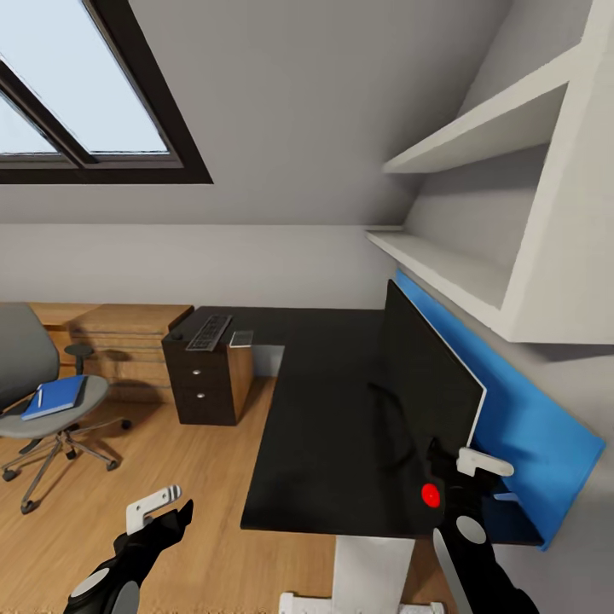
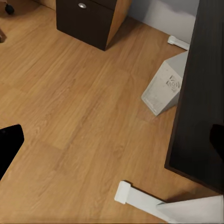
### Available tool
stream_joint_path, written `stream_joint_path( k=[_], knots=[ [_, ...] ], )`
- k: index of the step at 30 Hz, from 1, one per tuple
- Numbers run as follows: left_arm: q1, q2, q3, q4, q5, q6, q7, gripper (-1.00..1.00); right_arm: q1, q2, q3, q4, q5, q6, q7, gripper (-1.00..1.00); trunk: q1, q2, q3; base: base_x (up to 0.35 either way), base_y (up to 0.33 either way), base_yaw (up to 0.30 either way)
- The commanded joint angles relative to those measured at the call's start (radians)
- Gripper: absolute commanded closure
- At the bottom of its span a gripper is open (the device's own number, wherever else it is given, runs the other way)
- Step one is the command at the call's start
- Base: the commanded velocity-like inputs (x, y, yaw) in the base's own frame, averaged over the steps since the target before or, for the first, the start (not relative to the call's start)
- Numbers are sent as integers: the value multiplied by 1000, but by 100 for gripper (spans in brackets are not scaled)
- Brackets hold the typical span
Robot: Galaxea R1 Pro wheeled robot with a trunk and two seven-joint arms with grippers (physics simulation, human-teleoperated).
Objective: In the bedroom, organize the workspace by keeping the computer under the desk, ensuring the monitor is on the desk, placing the keyboard on the desk next to the monitor, placing the mouse on the desk next to the keyboard, moving the folder from the swivel chair onto the desk next to the mouse, stacking the notebook on top of the folder with the pen on top of the notebook, and positioning the swivel chair next to the desk.
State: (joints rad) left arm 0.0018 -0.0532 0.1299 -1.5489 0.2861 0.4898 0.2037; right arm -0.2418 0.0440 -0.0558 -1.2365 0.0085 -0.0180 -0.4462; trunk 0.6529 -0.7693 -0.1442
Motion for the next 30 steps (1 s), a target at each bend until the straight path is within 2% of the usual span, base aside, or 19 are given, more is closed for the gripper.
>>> stream_joint_path(
  k=[1, 15, 25, 30],
  knots=[
    [0, -1, 0, -2, 11, 4, 6, -100, -1, 0, -1, 0, 1, -2, -2, -100, 0, -1, -1, -126, -110, 0],
    [0, -1, 2, -2, 11, 4, 6, -100, -1, -1, -1, 0, 2, -2, -2, -100, 0, -1, -1, -34, -16, 0],
    [0, 1, 4, 3, 13, 4, 8, -100, -1, -1, 0, 0, 2, -2, 0, -100, 0, -1, -1, -308, 0, 0],
    [0, 1, 6, 29, 13, 4, 9, -100, -1, 0, 0, 10, 39, -2, 0, -100, 0, -1, -1, -334, 0, 0]
  ],
)
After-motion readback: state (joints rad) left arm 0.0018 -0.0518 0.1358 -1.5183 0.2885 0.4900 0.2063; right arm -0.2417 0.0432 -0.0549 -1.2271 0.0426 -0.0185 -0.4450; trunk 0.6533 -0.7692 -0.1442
